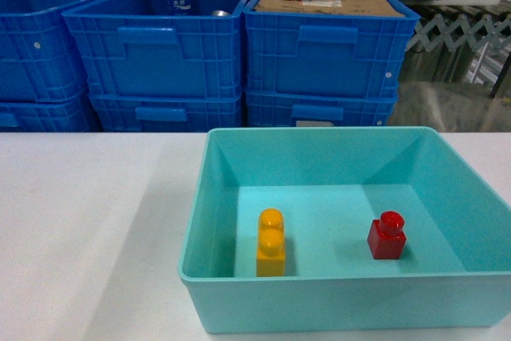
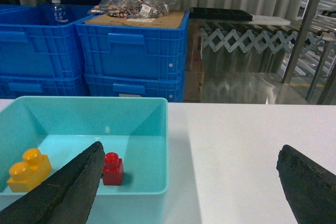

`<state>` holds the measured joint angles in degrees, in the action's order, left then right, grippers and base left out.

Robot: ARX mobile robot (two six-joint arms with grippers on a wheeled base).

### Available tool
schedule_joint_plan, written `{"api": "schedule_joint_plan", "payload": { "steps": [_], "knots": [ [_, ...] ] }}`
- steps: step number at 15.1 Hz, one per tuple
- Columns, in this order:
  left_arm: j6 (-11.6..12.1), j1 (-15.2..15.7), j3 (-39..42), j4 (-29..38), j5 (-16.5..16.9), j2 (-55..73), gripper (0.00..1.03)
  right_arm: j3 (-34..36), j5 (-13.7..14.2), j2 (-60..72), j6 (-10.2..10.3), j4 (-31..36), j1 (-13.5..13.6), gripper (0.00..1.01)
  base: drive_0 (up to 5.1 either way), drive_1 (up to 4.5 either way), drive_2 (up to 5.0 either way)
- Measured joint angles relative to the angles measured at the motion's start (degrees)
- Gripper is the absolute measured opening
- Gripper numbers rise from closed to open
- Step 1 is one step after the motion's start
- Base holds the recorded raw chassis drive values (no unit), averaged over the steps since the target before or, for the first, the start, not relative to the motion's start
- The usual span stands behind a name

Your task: Pick red block from blue box to shelf

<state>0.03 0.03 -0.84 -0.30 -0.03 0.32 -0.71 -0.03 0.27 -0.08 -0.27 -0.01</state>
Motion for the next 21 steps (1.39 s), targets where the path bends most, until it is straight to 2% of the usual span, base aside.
{"api": "schedule_joint_plan", "payload": {
  "steps": [21],
  "knots": [
    [0.0,0.0,0.0,0.0,0.0,0.0,0.98,0.0,0.0,0.0,0.0,0.0,0.0,0.98,0.0,0.0,0.0]
  ]
}}
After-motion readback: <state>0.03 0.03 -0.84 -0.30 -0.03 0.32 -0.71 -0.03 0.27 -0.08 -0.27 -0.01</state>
